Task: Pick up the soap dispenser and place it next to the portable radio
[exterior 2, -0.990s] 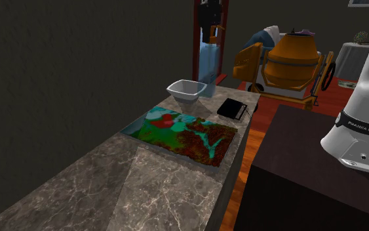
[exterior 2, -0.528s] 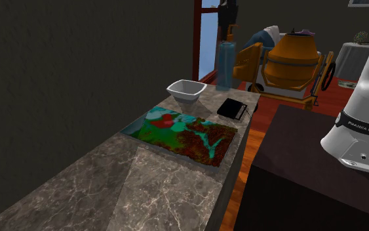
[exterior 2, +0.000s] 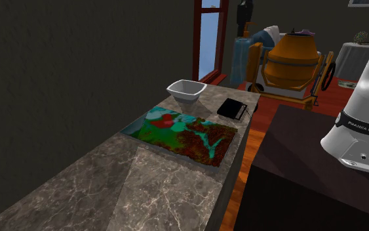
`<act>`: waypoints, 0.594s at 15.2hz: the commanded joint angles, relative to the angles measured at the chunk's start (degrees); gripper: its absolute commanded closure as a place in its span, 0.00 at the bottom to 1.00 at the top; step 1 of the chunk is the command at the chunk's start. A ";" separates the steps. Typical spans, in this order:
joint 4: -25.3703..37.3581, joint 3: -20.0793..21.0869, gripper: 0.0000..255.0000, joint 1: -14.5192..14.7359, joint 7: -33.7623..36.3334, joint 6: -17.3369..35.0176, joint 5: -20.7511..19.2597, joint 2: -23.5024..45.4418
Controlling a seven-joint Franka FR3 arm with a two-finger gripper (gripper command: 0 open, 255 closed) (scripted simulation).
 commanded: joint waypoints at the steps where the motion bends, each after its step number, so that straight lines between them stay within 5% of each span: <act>1: -0.85 -2.02 1.00 -1.16 -2.88 0.17 -0.78 -0.66; 9: 0.27 -10.21 1.00 -5.83 -14.09 0.18 -3.91 0.30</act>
